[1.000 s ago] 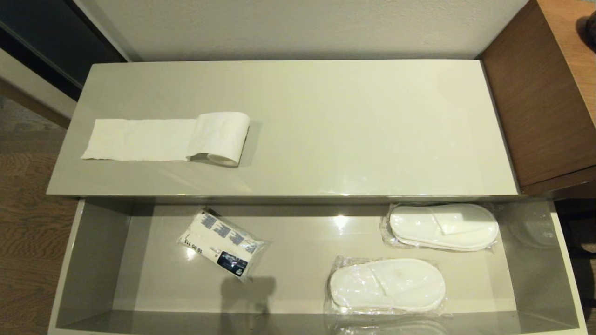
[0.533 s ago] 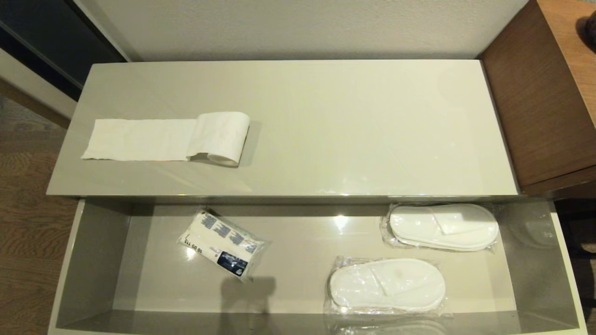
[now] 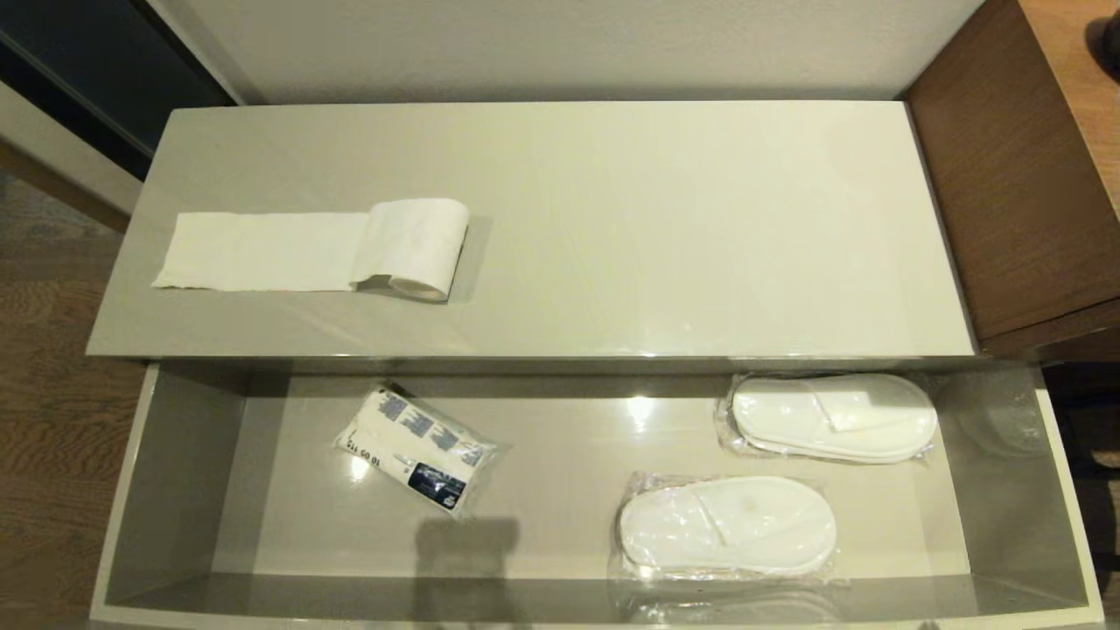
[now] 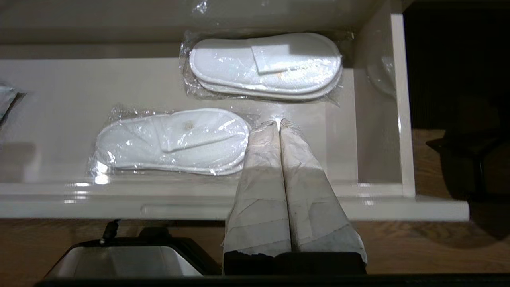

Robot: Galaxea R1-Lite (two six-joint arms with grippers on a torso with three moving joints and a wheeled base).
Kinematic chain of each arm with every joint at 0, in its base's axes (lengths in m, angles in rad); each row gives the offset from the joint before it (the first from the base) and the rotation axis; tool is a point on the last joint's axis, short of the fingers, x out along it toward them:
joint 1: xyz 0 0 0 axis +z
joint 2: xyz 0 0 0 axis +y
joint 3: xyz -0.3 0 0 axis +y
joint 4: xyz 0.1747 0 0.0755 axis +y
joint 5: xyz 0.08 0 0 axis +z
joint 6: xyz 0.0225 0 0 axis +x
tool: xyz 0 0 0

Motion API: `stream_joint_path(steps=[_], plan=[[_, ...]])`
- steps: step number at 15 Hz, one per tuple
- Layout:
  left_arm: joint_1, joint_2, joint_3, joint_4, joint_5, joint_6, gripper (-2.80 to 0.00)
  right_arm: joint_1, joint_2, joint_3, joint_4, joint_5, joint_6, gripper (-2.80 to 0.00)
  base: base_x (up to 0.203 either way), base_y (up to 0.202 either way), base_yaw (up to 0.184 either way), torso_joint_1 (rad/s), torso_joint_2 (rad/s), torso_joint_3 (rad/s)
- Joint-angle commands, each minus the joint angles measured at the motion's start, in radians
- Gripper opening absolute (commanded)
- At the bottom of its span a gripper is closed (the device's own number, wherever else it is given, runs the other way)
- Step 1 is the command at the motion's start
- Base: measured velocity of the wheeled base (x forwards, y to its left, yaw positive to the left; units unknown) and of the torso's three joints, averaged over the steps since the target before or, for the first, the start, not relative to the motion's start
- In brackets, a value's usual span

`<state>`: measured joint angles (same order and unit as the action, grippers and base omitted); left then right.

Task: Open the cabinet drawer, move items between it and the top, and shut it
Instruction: Close the drawer

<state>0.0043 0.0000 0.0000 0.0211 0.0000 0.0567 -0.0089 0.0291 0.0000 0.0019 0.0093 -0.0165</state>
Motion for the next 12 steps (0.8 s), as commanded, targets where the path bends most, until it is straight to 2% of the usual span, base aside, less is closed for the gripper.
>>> stream_joint_path(steps=[1, 7, 10, 12], plan=[[0.001, 0.002, 0.000, 0.002, 0.000, 0.001, -2.80, 0.000, 0.000, 0.003, 0.000, 0.000, 0.001, -2.80, 0.000, 0.000, 0.000, -0.349, 0.11, -0.228], [0.002, 0.002, 0.000, 0.002, 0.000, 0.002, -2.80, 0.000, 0.002, 0.003, 0.001, 0.000, 0.001, -2.80, 0.000, 0.000, 0.000, -0.361, 0.08, -0.276], [0.002, 0.002, -0.002, 0.002, 0.000, 0.005, -2.80, 0.000, 0.000, 0.003, 0.000, 0.001, 0.020, -2.80, 0.000, 0.000, 0.000, -0.105, 0.02, -0.089], [0.000, 0.002, -0.002, 0.002, -0.002, 0.008, -2.80, 0.001, 0.002, 0.002, 0.003, 0.004, -0.016, -2.80, 0.000, 0.000, 0.000, -0.016, 0.00, -0.013]])
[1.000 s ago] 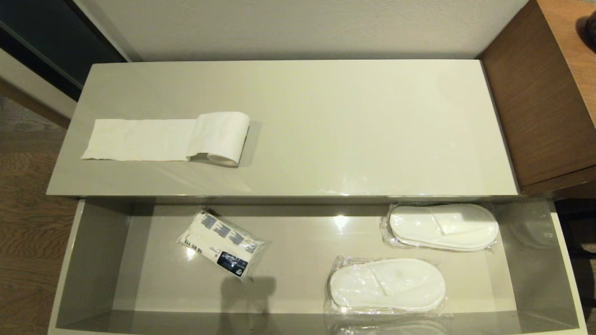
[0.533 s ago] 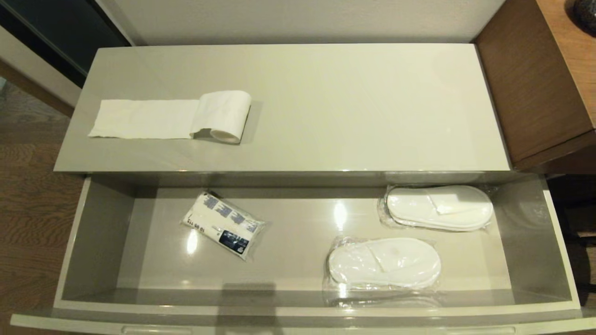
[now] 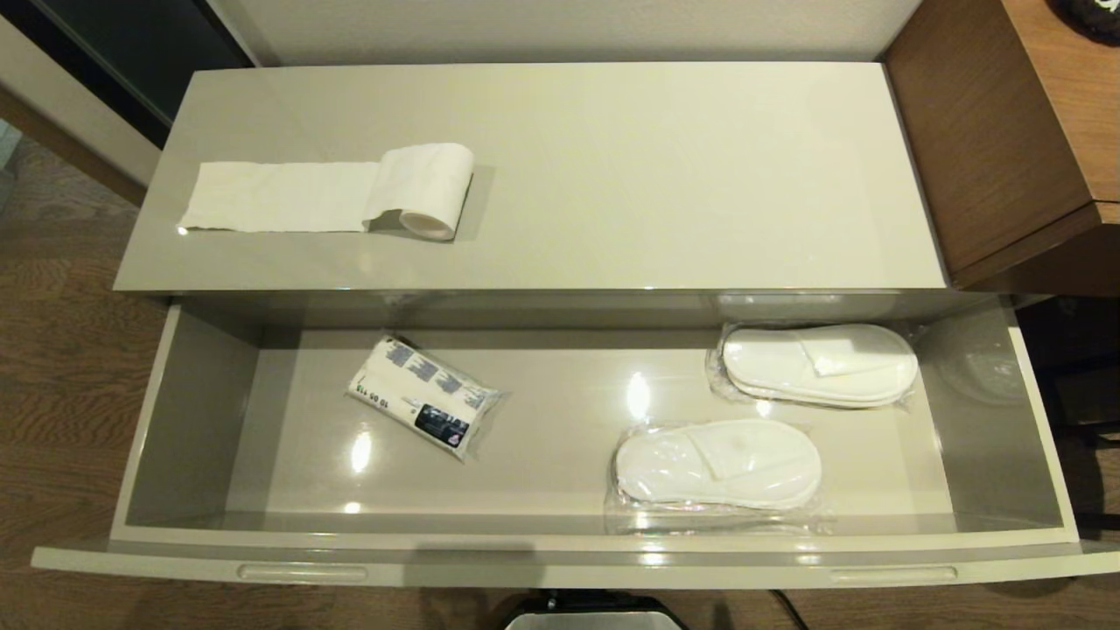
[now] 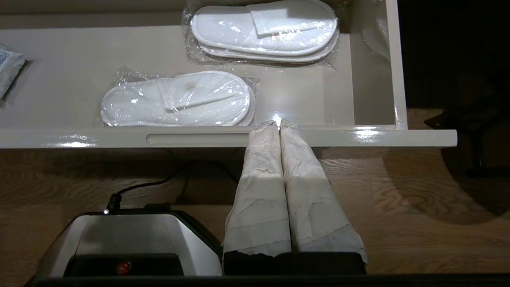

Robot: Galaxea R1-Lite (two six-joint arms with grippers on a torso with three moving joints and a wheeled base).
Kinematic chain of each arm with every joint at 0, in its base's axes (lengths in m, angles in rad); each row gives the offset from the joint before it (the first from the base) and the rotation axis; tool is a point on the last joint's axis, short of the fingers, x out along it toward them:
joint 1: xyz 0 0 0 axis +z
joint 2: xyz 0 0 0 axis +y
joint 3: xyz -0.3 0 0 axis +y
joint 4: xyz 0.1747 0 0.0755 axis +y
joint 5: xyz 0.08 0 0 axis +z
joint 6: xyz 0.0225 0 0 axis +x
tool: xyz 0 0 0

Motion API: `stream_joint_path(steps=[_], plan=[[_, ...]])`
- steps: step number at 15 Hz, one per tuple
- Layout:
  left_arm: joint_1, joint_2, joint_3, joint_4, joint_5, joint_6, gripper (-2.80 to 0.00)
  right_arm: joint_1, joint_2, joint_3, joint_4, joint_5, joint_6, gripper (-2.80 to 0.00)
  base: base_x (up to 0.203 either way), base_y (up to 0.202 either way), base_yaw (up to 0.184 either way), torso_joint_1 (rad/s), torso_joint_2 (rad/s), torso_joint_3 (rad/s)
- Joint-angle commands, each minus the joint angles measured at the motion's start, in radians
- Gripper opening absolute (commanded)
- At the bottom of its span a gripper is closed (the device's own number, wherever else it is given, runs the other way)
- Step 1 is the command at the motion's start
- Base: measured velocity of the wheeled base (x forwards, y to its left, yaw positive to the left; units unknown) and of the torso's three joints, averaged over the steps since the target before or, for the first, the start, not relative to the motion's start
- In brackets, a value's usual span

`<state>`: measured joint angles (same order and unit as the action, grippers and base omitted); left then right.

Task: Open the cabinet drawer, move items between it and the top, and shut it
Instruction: Close the drawer

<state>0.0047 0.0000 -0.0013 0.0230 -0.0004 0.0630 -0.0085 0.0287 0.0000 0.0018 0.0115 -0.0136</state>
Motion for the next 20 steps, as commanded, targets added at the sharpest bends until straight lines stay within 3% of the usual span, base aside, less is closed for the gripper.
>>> stream_joint_path(steps=[1, 4, 5, 6, 9, 12, 14, 18, 20], plan=[[0.000, 0.002, 0.000, 0.000, -0.003, 0.005, -2.80, 0.001, 0.002, -0.006, 0.021, 0.004, -0.049, -2.80, 0.000, 0.000, 0.000, 0.000, 0.00, 0.000], [0.000, 0.003, -0.020, 0.013, -0.002, 0.022, -2.80, 0.001, 0.000, -0.005, 0.018, 0.004, -0.070, -2.80, 0.000, 0.000, 0.000, 0.000, 0.00, 0.000], [0.000, 0.027, -0.076, 0.033, -0.004, 0.020, -2.80, 0.001, -0.002, 0.000, -0.006, 0.004, -0.078, -2.80, 0.000, 0.000, 0.000, 0.000, 0.00, 0.000], [0.001, 0.084, -0.175, 0.064, -0.004, -0.002, -2.80, 0.001, -0.008, 0.000, -0.009, 0.004, -0.079, -2.80, 0.000, 0.000, 0.000, 0.000, 0.00, 0.000], [-0.002, 0.245, -0.431, 0.182, -0.023, -0.171, -2.80, 0.002, -0.020, 0.001, -0.011, 0.005, -0.082, -2.80, 0.000, 0.000, 0.000, 0.000, 0.00, 0.000], [0.003, 0.269, -0.460, 0.213, -0.148, -0.187, -2.80, 0.002, -0.020, 0.000, -0.005, 0.005, -0.085, -2.80, 0.000, 0.000, 0.000, 0.000, 0.00, 0.000], [0.005, 0.262, -0.450, 0.219, -0.185, -0.181, -2.80, 0.002, -0.015, -0.005, 0.011, 0.007, -0.082, -2.80, 0.000, 0.000, 0.000, 0.000, 0.00, 0.000], [0.006, 0.249, -0.425, 0.221, -0.184, -0.181, -2.80, 0.002, 0.001, -0.032, 0.071, 0.011, -0.078, -2.80, 0.000, 0.000, 0.000, 0.000, 0.00, 0.000], [0.006, 0.249, -0.413, 0.222, -0.186, -0.180, -2.80, 0.001, 0.089, -0.143, 0.079, 0.019, -0.040, -2.80, 0.000, 0.000, 0.000, 0.000, 0.00, 0.000]])
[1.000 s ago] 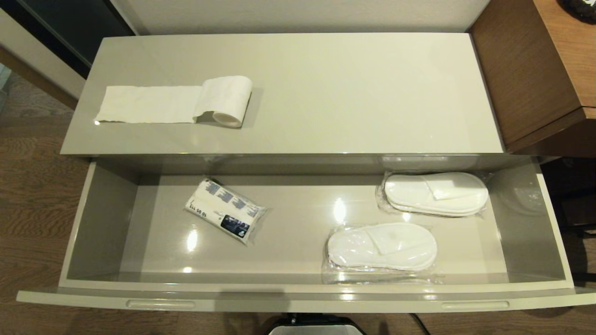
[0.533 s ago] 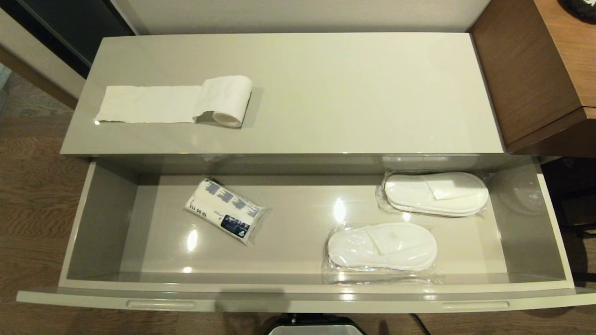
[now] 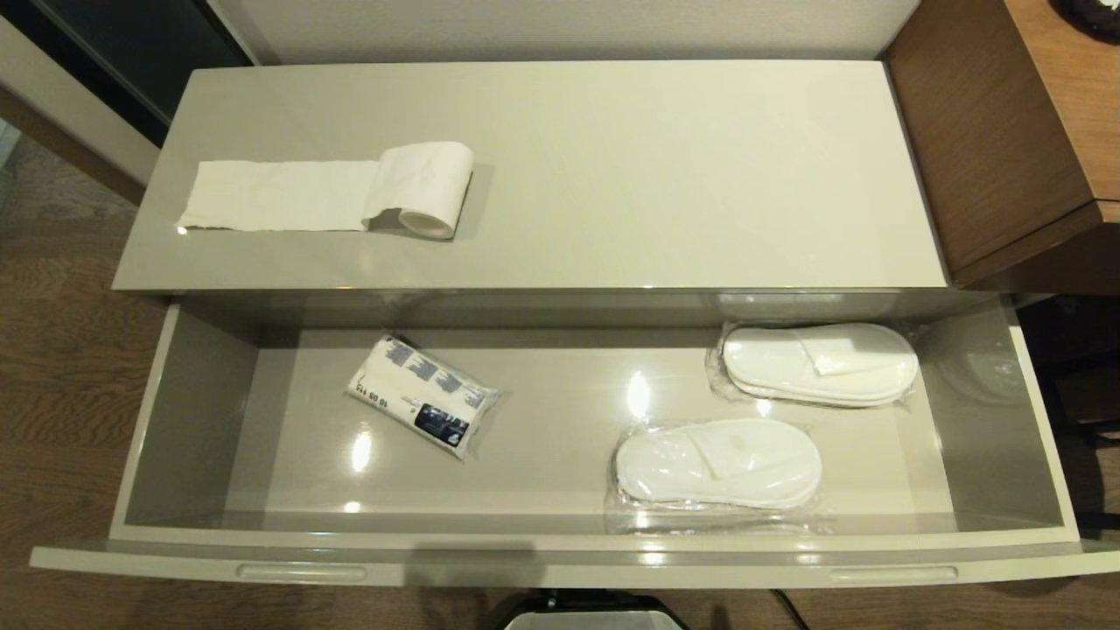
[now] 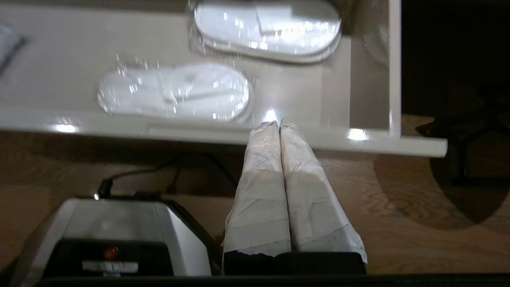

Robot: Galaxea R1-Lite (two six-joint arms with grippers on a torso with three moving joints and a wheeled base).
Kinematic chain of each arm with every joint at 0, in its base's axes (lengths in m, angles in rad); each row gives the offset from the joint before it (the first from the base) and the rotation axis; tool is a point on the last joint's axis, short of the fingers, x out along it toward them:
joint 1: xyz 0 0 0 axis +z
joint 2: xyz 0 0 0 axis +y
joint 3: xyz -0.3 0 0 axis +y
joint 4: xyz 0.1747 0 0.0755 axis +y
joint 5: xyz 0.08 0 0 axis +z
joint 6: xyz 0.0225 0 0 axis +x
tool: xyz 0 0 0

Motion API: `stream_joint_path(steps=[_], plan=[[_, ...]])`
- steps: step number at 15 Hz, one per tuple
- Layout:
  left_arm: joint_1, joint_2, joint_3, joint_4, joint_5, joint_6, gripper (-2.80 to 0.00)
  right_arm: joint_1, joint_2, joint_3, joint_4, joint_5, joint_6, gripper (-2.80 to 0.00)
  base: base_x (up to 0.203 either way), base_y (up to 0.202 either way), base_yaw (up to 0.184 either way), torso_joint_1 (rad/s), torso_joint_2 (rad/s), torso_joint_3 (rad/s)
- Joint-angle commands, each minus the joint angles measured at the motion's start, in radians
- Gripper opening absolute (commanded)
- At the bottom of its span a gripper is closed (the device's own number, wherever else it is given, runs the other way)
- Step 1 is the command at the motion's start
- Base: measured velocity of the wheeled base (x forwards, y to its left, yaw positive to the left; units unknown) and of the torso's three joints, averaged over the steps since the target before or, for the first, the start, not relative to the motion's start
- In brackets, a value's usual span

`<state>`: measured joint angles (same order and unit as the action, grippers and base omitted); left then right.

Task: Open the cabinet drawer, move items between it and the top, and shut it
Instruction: Close the drawer

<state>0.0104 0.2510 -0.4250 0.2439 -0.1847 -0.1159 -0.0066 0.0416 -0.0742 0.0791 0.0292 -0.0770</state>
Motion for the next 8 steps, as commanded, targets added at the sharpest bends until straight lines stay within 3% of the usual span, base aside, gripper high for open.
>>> stream_joint_path(steps=[1, 4, 6, 8], plan=[[0.000, -0.005, 0.027, 0.002, -0.008, 0.005, -2.80, -0.002, 0.169, -0.158, -0.003, -0.006, 0.102, -2.80, 0.000, 0.000, 0.000, 0.000, 0.00, 0.000], [0.002, 0.004, 0.076, 0.045, -0.011, 0.016, -2.80, -0.002, 0.530, -0.448, 0.035, -0.042, 0.320, -2.80, 0.000, 0.000, 0.000, 0.000, 0.00, 0.000], [0.006, 0.051, 0.092, 0.137, -0.013, 0.026, -2.80, 0.010, 0.635, -0.499, 0.130, -0.001, 0.397, -2.80, 0.000, 0.000, 0.000, 0.000, 0.00, 0.000], [0.014, 0.119, 0.118, 0.155, -0.027, 0.015, -2.80, 0.021, 0.610, -0.513, 0.343, 0.089, 0.447, -2.80, 0.000, 0.000, 0.000, 0.000, 0.00, 0.000]])
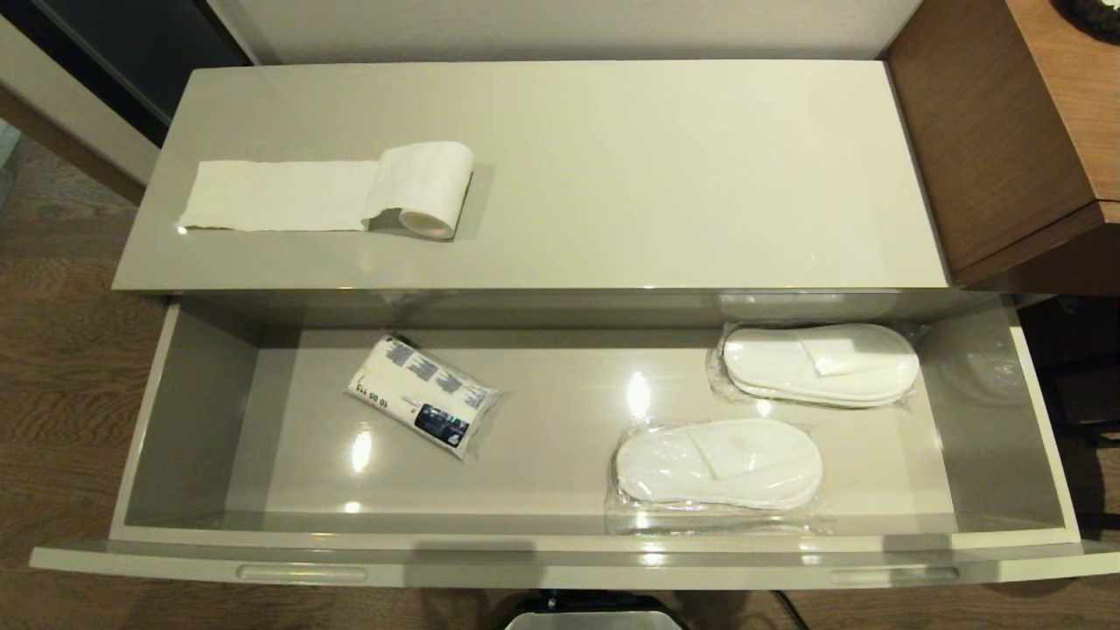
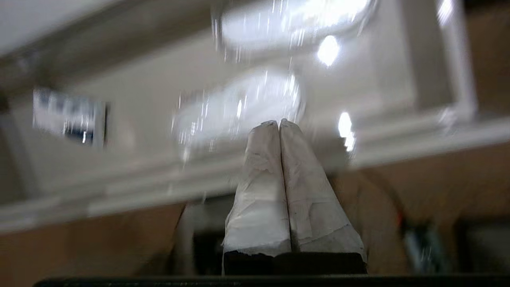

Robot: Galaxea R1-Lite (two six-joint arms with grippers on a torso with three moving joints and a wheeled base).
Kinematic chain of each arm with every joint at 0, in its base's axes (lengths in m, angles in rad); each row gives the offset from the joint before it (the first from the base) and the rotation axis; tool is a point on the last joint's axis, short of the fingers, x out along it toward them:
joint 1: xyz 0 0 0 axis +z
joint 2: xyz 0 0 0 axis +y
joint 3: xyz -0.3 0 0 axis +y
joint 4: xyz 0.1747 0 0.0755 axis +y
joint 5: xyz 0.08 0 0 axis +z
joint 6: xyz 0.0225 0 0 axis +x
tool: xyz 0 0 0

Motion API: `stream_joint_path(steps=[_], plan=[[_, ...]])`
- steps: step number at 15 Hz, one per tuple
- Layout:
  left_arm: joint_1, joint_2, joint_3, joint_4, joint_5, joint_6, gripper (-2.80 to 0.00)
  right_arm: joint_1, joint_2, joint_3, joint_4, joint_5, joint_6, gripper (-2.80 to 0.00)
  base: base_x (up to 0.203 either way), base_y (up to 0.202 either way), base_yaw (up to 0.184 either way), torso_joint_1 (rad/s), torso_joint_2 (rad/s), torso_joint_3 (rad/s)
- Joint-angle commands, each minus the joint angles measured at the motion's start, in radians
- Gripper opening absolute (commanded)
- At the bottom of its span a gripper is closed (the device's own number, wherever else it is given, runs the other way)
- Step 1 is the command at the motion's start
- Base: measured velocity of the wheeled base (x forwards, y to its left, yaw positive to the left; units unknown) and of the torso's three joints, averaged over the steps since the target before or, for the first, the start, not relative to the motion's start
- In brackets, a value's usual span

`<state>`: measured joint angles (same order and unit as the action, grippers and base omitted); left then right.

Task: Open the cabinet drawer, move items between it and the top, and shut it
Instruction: Close the drawer

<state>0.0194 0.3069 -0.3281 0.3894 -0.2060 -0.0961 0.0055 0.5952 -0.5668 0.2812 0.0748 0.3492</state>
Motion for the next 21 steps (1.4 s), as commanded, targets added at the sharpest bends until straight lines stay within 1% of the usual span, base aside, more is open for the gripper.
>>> stream_joint_path(steps=[1, 2, 3, 4, 7, 8, 9, 10, 11, 12, 13, 14, 15, 16, 18, 20, 21], plan=[[0.008, 0.089, 0.035, 0.016, -0.013, -0.004, -2.80, 0.016, 0.023, -0.011, 0.279, 0.075, 0.006, -2.80, 0.000, 0.000, 0.000, 0.000, 0.00, 0.000], [0.009, 0.115, 0.063, 0.023, -0.018, -0.003, -2.80, 0.021, 0.004, 0.008, 0.386, 0.100, -0.084, -2.80, 0.000, 0.000, 0.000, 0.000, 0.00, 0.000], [0.010, 0.128, 0.089, 0.026, -0.019, 0.000, -2.80, 0.026, 0.000, 0.035, 0.461, 0.121, -0.147, -2.80, 0.000, 0.000, 0.000, 0.000, 0.00, 0.000], [0.010, 0.139, 0.097, 0.025, -0.018, 0.002, -2.80, 0.028, 0.012, 0.044, 0.473, 0.131, -0.163, -2.80, 0.000, 0.000, 0.000, 0.000, 0.00, 0.000], [0.012, 0.204, 0.095, 0.032, -0.019, -0.033, -2.80, 0.034, 0.152, 0.072, 0.469, 0.146, -0.205, -2.80, 0.000, 0.000, 0.000, 0.000, 0.00, 0.000], [0.012, 0.218, 0.089, 0.040, -0.026, -0.038, -2.80, 0.039, 0.196, 0.078, 0.462, 0.165, -0.229, -2.80, 0.000, 0.000, 0.000, 0.000, 0.00, 0.000], [0.011, 0.229, 0.089, 0.040, -0.057, -0.039, -2.80, 0.043, 0.256, 0.076, 0.455, 0.193, -0.251, -2.80, 0.000, 0.000, 0.000, 0.000, 0.00, 0.000], [0.012, 0.258, 0.090, 0.031, -0.073, -0.041, -2.80, 0.045, 0.319, 0.074, 0.440, 0.215, -0.261, -2.80, 0.000, 0.000, 0.000, 0.000, 0.00, 0.000], [0.013, 0.289, 0.088, -0.014, -0.085, -0.048, -2.80, 0.046, 0.375, 0.077, 0.397, 0.230, -0.262, -2.80, 0.000, 0.000, 0.000, 0.000, 0.00, 0.000], [0.013, 0.315, 0.092, -0.135, -0.101, -0.067, -2.80, 0.046, 0.410, 0.085, 0.283, 0.240, -0.252, -2.80, 0.000, 0.000, 0.000, 0.000, 0.00, 0.000], [0.013, 0.359, 0.099, -0.250, -0.115, -0.100, -2.80, 0.046, 0.418, 0.106, 0.153, 0.243, -0.230, -2.80, 0.000, 0.000, 0.000, 0.000, 0.00, 0.000], [0.013, 0.419, 0.102, -0.335, -0.121, -0.141, -2.80, 0.047, 0.430, 0.137, 0.039, 0.243, -0.209, -2.80, 0.000, 0.000, 0.000, 0.000, 0.00, 0.000], [0.012, 0.477, 0.104, -0.402, -0.125, -0.180, -2.80, 0.050, 0.452, 0.151, -0.010, 0.243, -0.196, -2.80, 0.000, 0.000, 0.000, 0.000, 0.00, 0.000], [0.009, 0.506, 0.103, -0.453, -0.129, -0.210, -2.80, 0.054, 0.465, 0.156, 0.007, 0.237, -0.187, -2.80, 0.000, 0.000, 0.000, 0.000, 0.00, 0.000], [-0.001, 0.587, 0.068, -0.429, -0.135, -0.153, -2.80, 0.056, 0.499, 0.134, 0.038, 0.147, -0.185, -2.80, 0.000, 0.000, 0.000, 0.000, 0.00, 0.000], [-0.003, 0.696, 0.008, -0.390, -0.138, -0.141, -2.80, 0.058, 0.545, 0.131, 0.037, 0.141, -0.187, -2.80, 0.000, 0.000, 0.000, 0.000, 0.00, 0.000], [-0.006, 0.743, -0.003, -0.374, -0.141, -0.133, -2.80, 0.059, 0.571, 0.130, 0.032, 0.142, -0.186, -2.80, 0.000, 0.000, 0.000, 0.000, 0.00, 0.000]])
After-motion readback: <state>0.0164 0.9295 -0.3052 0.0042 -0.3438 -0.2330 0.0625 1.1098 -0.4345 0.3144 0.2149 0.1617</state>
